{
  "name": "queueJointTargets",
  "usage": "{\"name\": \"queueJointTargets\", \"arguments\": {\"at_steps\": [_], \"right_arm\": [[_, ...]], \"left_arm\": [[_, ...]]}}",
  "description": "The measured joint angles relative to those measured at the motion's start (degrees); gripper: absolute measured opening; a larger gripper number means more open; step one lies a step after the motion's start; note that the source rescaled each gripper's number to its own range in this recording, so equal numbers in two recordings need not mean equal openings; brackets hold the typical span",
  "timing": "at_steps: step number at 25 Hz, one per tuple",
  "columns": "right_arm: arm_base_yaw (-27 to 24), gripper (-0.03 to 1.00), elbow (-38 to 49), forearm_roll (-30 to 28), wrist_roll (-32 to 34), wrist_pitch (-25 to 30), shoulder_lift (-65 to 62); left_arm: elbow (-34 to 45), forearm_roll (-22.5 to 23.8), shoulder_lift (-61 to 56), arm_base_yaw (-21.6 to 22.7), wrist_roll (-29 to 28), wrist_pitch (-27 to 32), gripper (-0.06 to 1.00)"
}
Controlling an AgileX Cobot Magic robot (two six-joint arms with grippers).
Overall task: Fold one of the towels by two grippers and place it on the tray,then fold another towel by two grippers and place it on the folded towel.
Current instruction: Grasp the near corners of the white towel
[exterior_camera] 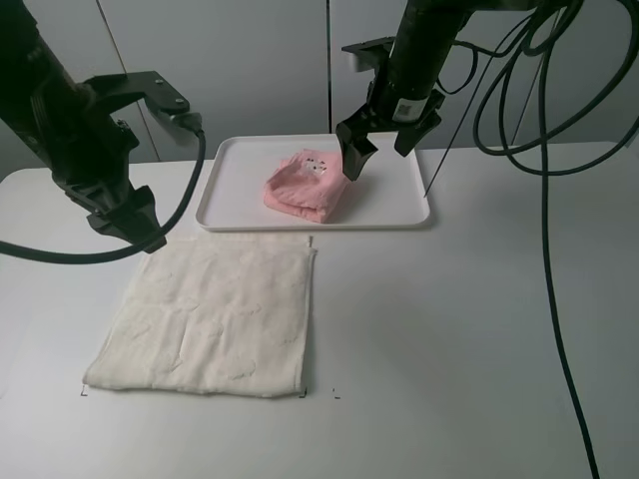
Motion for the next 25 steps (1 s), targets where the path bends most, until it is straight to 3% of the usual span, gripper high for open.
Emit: {"name": "queueJointTargets", "arguments": {"at_steps": [3, 6, 14, 19, 25], "right_arm": [[3.79, 1.00, 9.05, -0.12, -4.36, -2.76, -4.87], [7.71, 1.00, 15.63, -0.65, -8.63, -3.41, -8.86], [18.32, 1.00, 21.02, -0.78, -18.88, -0.52, -12.06], [22.46, 1.00, 21.24, -0.32, -27.57, 1.41, -12.06], [25.40, 1.00, 21.24, 2.03, -28.60, -2.00, -12.06]], "left_arm": [[4.36, 0.56, -3.23, 1.33, 7.62, -1.40, 0.95], [8.50, 5.03, -4.47, 1.33, 14.76, -2.16, 0.95], [14.41, 20.33, -4.58, 1.33, 21.33, -8.15, 0.95], [14.41, 21.23, -4.58, 1.33, 22.04, -8.76, 0.95], [17.32, 21.08, -3.06, 1.33, 26.30, -8.87, 0.95]]}}
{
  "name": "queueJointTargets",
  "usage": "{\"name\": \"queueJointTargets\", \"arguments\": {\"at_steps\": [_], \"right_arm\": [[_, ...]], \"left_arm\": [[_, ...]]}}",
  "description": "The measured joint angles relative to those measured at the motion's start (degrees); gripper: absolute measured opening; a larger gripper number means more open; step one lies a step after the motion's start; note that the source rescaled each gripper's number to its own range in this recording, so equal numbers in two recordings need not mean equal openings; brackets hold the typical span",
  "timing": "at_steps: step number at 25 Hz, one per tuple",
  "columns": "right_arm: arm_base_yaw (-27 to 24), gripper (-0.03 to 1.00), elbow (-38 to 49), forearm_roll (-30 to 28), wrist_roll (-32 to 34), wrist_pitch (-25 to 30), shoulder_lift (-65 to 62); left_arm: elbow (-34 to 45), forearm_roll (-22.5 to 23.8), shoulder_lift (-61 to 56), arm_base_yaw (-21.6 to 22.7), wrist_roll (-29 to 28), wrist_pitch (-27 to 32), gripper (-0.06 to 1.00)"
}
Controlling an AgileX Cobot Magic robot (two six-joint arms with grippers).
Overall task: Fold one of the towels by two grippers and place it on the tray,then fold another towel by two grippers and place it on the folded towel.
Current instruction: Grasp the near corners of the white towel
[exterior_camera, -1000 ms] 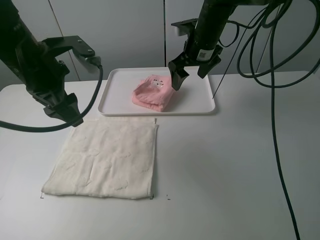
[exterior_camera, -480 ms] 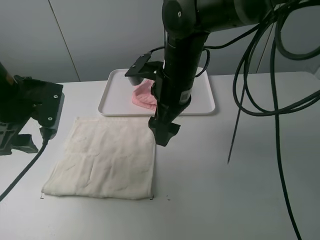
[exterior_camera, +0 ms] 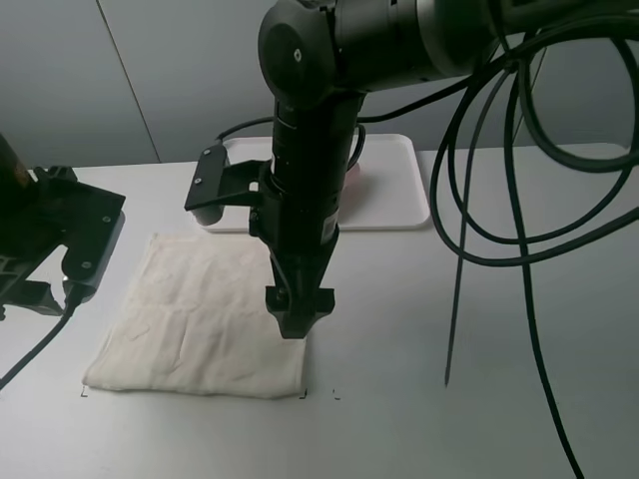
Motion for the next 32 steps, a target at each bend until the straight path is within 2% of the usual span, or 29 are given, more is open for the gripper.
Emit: {"name": "queueJointTargets", "arguments": {"at_steps": [7, 12, 27, 32], "right_arm": [[0.84, 1.00, 0.09, 1.20, 1.69, -0.22, 0.20], [0.93, 1.00, 2.48, 1.28, 1.82, -0.75, 1.93], [0.93, 1.00, 3.46, 3.72, 0.29, -2.96, 3.81], [3.73, 1.00, 3.46, 4.23, -2.09, -2.90, 3.81]], "left_arm": [[14.27, -0.24, 1.21, 0.00, 4.50, -11.21, 0.95], [18.23, -2.23, 1.39, 0.00, 4.86, -18.35, 0.95], [18.23, -3.04, 9.12, 0.00, 4.98, -22.60, 0.95], [18.23, -3.04, 10.61, 0.00, 4.98, -22.94, 0.95]]}}
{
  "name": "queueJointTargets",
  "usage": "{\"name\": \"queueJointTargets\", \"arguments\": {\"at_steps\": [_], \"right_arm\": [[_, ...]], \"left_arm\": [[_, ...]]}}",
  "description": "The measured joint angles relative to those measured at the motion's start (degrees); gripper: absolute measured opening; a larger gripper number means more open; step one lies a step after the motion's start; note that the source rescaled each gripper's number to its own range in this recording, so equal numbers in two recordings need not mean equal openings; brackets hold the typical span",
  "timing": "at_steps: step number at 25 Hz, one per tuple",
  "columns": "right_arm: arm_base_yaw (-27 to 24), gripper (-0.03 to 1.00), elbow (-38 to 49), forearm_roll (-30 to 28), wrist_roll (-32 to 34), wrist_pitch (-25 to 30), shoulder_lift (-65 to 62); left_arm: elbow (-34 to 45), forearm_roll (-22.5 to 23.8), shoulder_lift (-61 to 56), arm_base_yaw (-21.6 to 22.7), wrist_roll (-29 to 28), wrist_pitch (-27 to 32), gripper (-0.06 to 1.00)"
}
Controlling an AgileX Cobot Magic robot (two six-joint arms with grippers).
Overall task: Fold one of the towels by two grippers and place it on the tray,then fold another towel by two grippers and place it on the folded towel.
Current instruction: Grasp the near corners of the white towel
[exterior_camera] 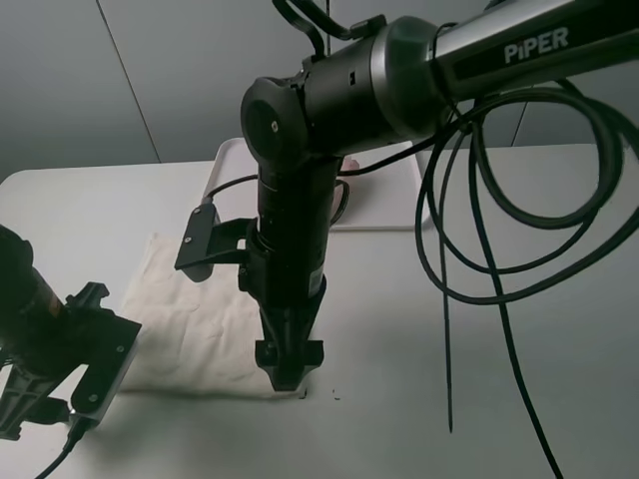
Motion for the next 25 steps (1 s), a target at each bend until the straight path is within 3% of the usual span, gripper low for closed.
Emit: {"name": "queueJointTargets", "arguments": {"at_steps": [5, 21, 25], "right_arm": [[2.86, 1.00, 0.00, 0.00, -0.36, -1.62, 3.01], [3.34, 1.00, 0.86, -3.06, 5.27, -3.29, 7.89], [3.46, 0.86, 1.10, -3.19, 6.33, -3.29, 8.25]], "left_arm": [[-0.10, 0.00, 0.23, 0.00, 0.00, -0.08, 0.95], [-0.10, 0.21, 0.23, 0.00, -0.20, -0.59, 0.95], [-0.10, 0.21, 0.34, 0.00, -0.20, -0.63, 0.95]]}}
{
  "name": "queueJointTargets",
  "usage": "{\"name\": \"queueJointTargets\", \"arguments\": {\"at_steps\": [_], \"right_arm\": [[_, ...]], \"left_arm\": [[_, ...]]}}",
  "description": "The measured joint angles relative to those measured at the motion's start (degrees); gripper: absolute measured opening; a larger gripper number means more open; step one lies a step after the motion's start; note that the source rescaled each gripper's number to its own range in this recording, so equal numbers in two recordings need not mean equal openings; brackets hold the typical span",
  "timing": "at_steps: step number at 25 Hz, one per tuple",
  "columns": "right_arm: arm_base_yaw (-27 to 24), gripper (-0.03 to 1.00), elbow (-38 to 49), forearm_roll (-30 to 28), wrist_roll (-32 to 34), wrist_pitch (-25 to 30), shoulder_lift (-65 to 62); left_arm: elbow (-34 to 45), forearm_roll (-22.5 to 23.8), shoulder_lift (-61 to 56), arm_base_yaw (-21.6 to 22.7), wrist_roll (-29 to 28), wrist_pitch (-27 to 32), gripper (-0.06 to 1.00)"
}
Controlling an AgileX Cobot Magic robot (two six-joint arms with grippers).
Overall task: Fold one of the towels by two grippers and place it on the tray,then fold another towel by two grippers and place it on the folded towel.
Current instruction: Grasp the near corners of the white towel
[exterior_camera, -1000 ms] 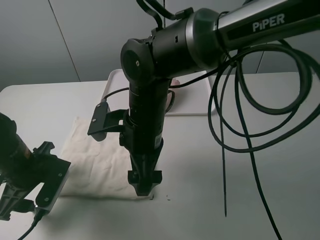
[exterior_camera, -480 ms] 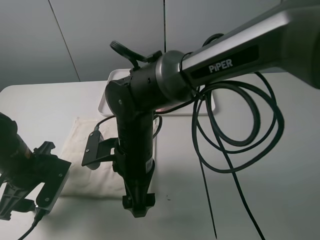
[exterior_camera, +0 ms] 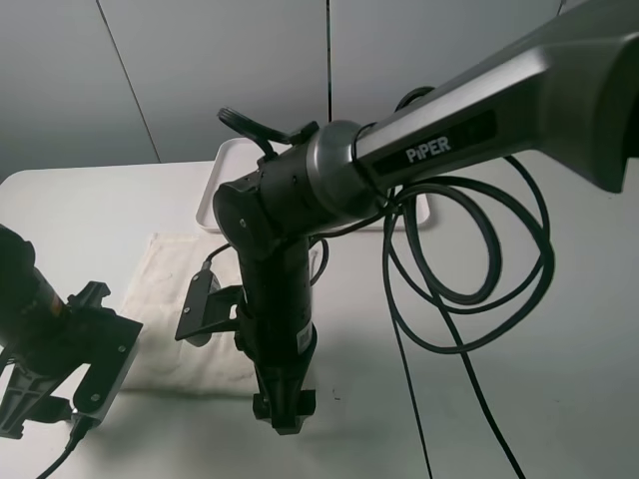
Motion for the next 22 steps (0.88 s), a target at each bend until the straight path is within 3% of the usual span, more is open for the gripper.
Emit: {"name": "queueJointTargets", "arguments": {"at_steps": [3, 5, 13, 22], "right_arm": [[0.11, 0.71, 0.00, -0.45, 0.34, -0.21, 0.23], [0.55, 0.67, 0.00, -1.18, 0.47, -0.21, 0.23], [3.99, 0.66, 0.00, -9.98, 7.93, -4.67, 0.46], [4.52, 0.61, 0.21, -11.48, 9.63, -5.63, 0.46]], "left_arm": [[0.00, 0.00, 0.00, 0.00, 0.00, -0.09, 0.95], [0.00, 0.00, 0.00, 0.00, 0.00, -0.09, 0.95], [0.00, 0.00, 0.00, 0.00, 0.00, -0.09, 0.95], [0.00, 0.00, 0.00, 0.00, 0.00, -0.09, 0.95]]}}
